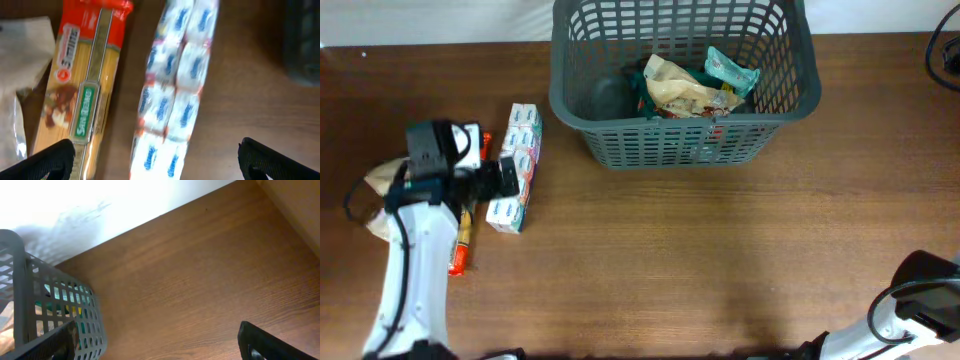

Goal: Pack container
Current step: 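Grasp the white Kleenex tissue multipack with the left gripper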

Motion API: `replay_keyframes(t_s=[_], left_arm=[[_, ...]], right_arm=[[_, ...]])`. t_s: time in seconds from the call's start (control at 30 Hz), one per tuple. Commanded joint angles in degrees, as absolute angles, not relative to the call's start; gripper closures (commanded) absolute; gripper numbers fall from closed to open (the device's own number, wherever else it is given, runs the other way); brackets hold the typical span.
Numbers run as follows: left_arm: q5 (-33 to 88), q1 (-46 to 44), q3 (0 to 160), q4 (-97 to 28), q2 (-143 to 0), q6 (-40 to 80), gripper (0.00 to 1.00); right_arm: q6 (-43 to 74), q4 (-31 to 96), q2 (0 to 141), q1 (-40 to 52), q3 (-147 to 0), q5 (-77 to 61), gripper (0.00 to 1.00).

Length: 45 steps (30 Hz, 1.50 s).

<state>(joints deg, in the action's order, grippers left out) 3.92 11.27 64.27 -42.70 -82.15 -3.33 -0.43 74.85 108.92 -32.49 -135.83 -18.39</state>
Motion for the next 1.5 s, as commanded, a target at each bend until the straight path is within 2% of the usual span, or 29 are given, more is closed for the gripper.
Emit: replay_keyframes(t_s=[0.0, 0.1, 0.33, 0.6, 0.7, 0.73, 0.87, 1.0, 1.13, 1.17, 1.2, 1.47], left_arm=[[5.08, 10.24, 70.08, -43.94, -87.33, -4.58, 0.0], [5.08, 10.17, 74.72, -45.95, -93.36, -4.58, 0.06], [5.15, 9.37, 81.73, -48.38, -105.19, -8.97, 0.06], [4.32, 6.33, 82.15, -48.93, -112.22, -15.35, 0.06], [1.52, 5.34, 82.15, -48.93, -114.39, -15.31, 0.11], [0.25, 4.99, 82.15, -48.93, -115.28, -15.29, 0.17], [-2.28, 4.64, 82.15, -48.88, -117.03, -15.03, 0.27], [-3.07, 4.67, 82.15, -48.86, -117.64, -14.85, 0.44], [-5.34, 4.67, 82.15, -48.99, -117.64, -14.87, 0.83], [-5.48, 4.64, 82.15, -49.08, -117.64, -14.87, 0.96], [-5.48, 4.64, 82.15, -49.21, -117.64, -14.87, 0.98], [-6.35, 4.93, 92.4, -57.58, -117.16, -14.41, 0.98]], right_arm=[[-0.36, 74.83, 109.1, -32.6, -135.61, -19.27, 0.01], [-0.36, 74.83, 109.1, -32.6, -135.61, -19.27, 0.01], [-0.36, 74.83, 109.1, -32.6, -135.61, -19.27, 0.01], [-0.36, 74.83, 109.1, -32.6, -135.61, -19.27, 0.01], [-0.34, 74.83, 109.1, -32.6, -135.61, -19.27, 0.01], [-0.34, 74.83, 109.1, -32.6, -135.61, -19.27, 0.01], [-0.36, 74.83, 109.1, -32.6, -135.61, -19.27, 0.01], [-0.36, 74.83, 109.1, -32.6, -135.61, -19.27, 0.01], [-0.36, 74.83, 109.1, -32.6, -135.61, -19.27, 0.01], [-0.34, 74.83, 109.1, -32.6, -135.61, -19.27, 0.01], [-0.34, 74.83, 109.1, -32.6, -135.61, -19.27, 0.01], [-0.34, 74.83, 109.1, -32.6, -135.61, -19.27, 0.01]])
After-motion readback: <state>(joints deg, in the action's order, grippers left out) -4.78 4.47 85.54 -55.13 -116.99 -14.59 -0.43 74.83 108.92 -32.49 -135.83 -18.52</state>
